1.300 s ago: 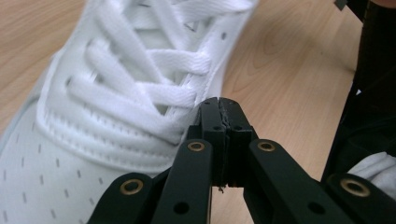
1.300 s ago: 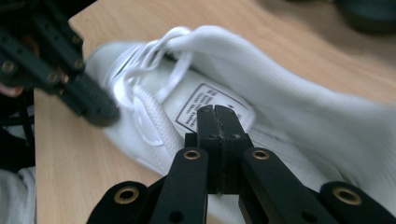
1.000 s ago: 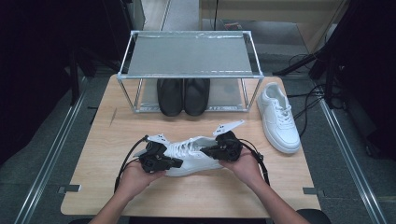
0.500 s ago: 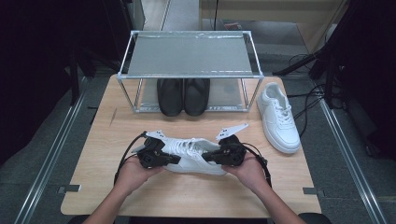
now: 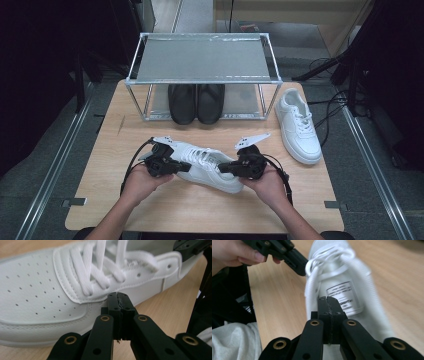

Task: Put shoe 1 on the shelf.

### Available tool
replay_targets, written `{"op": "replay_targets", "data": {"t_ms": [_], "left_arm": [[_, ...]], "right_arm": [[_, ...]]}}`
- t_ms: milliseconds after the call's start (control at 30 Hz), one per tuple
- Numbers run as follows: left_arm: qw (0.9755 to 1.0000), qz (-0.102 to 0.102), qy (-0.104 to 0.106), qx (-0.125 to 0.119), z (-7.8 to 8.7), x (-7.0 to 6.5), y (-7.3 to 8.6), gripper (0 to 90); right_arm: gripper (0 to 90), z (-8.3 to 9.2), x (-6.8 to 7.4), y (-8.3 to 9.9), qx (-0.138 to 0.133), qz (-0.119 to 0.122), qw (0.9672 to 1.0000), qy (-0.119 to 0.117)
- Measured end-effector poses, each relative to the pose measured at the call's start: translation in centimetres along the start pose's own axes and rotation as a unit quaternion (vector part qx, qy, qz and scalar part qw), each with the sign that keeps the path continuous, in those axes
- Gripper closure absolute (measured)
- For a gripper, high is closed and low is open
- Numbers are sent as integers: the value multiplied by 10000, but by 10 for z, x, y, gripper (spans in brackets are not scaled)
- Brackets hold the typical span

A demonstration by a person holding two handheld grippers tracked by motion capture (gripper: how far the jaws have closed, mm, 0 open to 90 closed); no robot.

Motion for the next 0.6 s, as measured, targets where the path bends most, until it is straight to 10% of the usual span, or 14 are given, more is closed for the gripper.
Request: {"op": "replay_targets", "data": {"t_ms": [600], "left_arm": [[9993, 283, -175, -168, 9, 4, 24, 894]], "right_arm": [[900, 14, -49, -13, -420, -141, 9982, 409]]}}
Point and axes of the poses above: each handheld gripper's, and its own axes: z roughly backward along the jaws, y roughly out of its underside, x roughly to its left, the point moved 1 cm from there along -z, roughly forward along the jaws, and after that the axes turned 7 degrees about x, right-handed, at the moved point
